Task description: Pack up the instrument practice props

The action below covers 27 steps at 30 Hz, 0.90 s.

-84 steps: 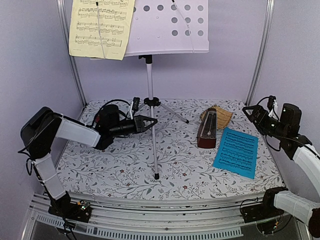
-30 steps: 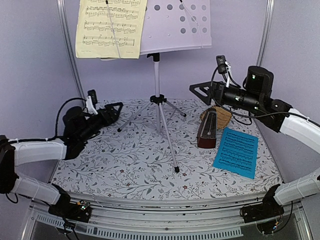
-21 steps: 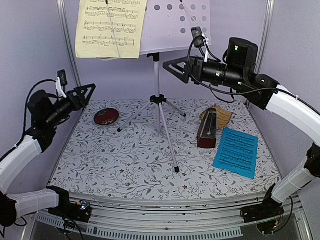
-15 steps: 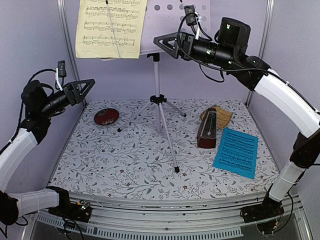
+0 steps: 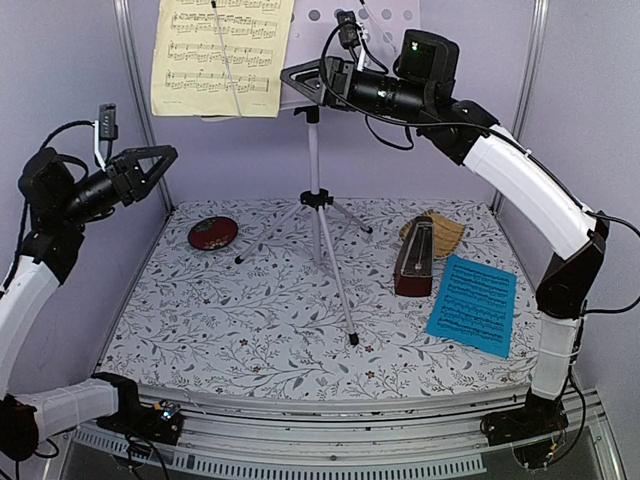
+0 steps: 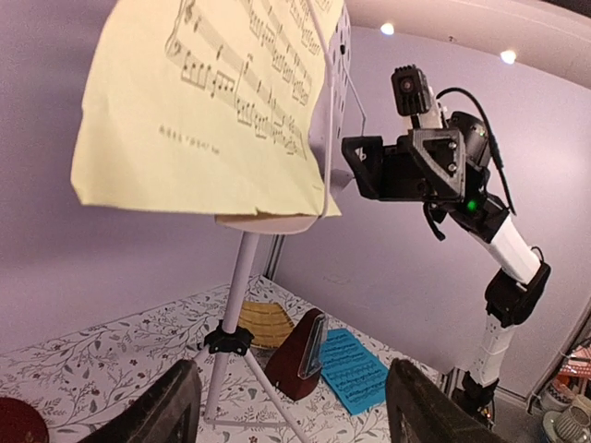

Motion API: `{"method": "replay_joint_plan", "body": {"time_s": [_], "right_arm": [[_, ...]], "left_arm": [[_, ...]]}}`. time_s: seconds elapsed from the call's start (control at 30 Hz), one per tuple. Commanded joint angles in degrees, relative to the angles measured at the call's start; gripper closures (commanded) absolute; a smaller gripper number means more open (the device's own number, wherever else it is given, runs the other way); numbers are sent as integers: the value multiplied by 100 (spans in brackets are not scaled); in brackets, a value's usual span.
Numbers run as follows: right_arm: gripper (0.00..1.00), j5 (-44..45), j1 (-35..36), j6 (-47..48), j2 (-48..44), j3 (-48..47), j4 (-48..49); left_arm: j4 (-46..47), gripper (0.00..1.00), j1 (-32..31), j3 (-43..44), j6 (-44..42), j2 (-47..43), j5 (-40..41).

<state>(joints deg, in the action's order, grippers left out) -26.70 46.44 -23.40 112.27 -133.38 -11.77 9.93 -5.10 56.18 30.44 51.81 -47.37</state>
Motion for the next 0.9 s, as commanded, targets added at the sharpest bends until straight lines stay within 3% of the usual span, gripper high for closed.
{"method": "replay_joint_plan", "body": {"time_s": [0.0,0.13,0.3,0.43,0.6,0.77,0.87], "right_arm": [[35,-198,34,-4,-159,282,261],[32,127,168,452,-600,866,249],[27,478,336,978,-1389,1890,403],[25,795,339,1067,-2115,2872,718],[22,1403,336,1150,-2844,3797,983],[16,2234,320,1181,-3447,4727,1093],[14,2457,223,1175,-3730,5144,1060]], "left_arm": [[-335,27,82,396,-391,-129,369],[348,27,114,261,-12,130,40],[1554,35,41,-658,-77,354,87],[2647,37,-557,-1250,-307,921,401],[3659,37,-1425,-952,-977,2212,432],[5015,37,-1750,-250,-994,3743,204],[5357,37,-1848,357,-927,4588,61]]}}
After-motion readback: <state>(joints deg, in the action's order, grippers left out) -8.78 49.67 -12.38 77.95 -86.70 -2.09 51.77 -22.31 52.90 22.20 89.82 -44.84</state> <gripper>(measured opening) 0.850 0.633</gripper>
